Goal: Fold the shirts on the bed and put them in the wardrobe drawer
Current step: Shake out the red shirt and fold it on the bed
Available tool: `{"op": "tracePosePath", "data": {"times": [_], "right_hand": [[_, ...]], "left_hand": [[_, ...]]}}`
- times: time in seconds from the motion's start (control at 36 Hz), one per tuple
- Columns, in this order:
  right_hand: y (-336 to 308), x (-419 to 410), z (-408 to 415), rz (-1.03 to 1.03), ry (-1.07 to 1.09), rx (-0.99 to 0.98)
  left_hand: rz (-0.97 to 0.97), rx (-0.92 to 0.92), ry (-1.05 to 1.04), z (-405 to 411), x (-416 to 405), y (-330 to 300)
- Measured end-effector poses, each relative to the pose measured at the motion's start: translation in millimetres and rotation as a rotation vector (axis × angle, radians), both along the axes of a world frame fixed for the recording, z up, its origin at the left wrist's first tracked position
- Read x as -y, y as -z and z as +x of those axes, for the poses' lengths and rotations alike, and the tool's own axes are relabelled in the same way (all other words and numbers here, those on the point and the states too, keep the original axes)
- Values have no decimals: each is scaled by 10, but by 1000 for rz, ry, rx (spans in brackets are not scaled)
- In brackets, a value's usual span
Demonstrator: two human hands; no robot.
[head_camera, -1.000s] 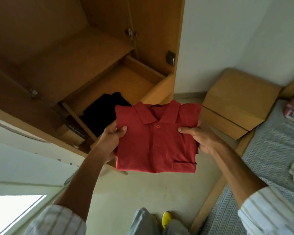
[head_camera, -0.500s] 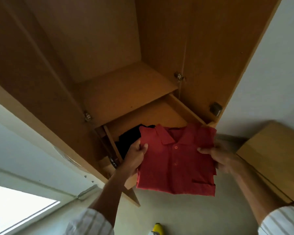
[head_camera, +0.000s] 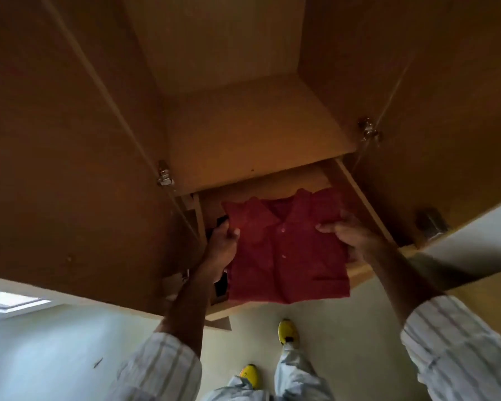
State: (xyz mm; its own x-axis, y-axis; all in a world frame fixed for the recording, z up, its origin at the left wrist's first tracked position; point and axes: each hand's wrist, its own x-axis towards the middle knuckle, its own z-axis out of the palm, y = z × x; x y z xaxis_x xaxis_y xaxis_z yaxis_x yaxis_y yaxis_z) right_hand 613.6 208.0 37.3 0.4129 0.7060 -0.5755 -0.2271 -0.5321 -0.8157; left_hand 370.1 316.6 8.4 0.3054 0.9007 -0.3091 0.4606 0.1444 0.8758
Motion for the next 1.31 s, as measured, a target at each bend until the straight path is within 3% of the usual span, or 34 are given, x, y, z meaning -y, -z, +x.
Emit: {"op": "tracePosePath", "data": {"times": [0.28,0.47,0.61,0.81,0.89,1.06,1.17,1.31], "right_hand": [[639,-829,263,-45,-214,-111],[955,-1119,240,-50,-247,-201],[1342,-899,181,-246,-458,-19],[1658,-697,208,-274,-543,84],[1703,-595,256,-280,-645,190],[1786,-508,310,-332,-721,361],[1809,-516,285,-374,-891,491],[1778,-459,267,-394,-901,603]], "left_hand": [[-48,-230,-163,45,-412,494],[-3,-349,-221,-19,-583,738],[-519,-336,-196,-119,-277,888],[-199,-777,-30,-50,-5,1184],[-119,-866,-24,-4,89,1157],[-18,-1290,432,35,118,905],[16,-1395,543,65,58,809],[60,-1432,606,77,105,788]]}}
